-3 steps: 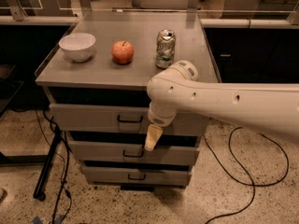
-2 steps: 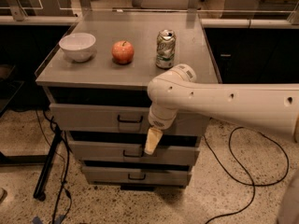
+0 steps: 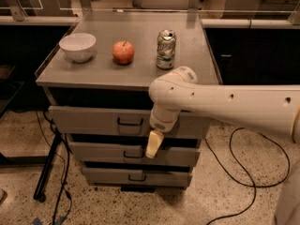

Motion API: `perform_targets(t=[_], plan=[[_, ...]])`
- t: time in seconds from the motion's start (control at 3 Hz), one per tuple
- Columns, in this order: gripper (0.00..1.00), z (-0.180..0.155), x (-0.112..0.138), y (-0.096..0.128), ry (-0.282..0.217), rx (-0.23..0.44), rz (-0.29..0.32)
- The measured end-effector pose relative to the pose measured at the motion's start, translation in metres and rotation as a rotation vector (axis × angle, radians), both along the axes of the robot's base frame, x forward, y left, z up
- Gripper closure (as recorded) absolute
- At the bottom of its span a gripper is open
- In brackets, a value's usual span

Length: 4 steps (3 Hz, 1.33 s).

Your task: Open top drawer

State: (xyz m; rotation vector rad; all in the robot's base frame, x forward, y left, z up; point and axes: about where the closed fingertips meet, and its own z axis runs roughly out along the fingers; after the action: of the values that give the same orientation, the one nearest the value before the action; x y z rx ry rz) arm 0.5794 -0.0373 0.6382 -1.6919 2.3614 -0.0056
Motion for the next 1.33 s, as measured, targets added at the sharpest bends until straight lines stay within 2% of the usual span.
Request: perform_targets(t=[0.33, 0.67, 1.0, 1.33], plan=[[0.00, 0.002, -0.012, -0.002, 0.012, 0.011, 0.004], [0.00, 0.003, -0.041, -0.013, 0.044, 0.020, 0.006], [0.00, 0.014, -0.095, -0.041, 0.083, 0.036, -0.003], [0.00, 0.014, -0.098, -0.042, 0.089, 0.036, -0.003]])
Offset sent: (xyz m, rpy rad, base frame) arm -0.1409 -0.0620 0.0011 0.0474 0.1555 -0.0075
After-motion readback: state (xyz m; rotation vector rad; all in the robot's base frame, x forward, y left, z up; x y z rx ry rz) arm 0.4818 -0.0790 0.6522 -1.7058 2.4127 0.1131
